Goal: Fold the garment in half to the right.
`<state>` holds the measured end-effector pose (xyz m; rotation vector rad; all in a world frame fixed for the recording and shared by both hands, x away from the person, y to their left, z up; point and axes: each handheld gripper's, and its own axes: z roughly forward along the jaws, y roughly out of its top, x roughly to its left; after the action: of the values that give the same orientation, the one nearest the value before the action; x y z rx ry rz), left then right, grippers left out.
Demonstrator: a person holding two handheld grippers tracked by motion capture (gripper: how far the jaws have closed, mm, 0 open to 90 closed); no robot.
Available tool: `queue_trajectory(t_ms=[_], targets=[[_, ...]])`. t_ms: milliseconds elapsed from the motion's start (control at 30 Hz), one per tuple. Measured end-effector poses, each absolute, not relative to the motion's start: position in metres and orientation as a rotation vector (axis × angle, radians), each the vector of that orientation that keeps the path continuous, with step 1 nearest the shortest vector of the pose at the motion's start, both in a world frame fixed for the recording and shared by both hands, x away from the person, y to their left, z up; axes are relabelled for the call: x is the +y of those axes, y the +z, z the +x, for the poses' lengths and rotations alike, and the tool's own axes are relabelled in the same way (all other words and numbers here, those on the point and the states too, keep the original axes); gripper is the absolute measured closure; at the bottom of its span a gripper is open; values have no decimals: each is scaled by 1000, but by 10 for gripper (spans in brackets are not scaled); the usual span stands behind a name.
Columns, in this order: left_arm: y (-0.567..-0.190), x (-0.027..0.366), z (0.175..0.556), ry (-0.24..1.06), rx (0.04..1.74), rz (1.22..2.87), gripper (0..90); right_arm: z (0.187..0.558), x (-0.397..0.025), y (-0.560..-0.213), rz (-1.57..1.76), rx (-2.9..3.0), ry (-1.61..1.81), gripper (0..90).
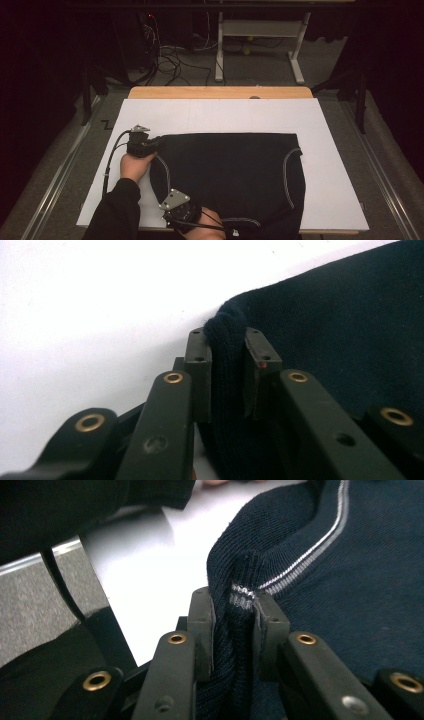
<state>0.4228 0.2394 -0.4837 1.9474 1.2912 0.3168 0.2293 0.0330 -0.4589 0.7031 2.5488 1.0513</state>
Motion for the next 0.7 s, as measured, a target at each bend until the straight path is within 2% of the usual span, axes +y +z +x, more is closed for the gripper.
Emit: queue_trajectory(t_ms=[433,700], targets=[[-480,238,420,344,1264,1946,741,229,18,-453,675,2491,1181,753],[-463,236,416,361,1294,1824,754,231,12,-447,660,2468,1229,753]])
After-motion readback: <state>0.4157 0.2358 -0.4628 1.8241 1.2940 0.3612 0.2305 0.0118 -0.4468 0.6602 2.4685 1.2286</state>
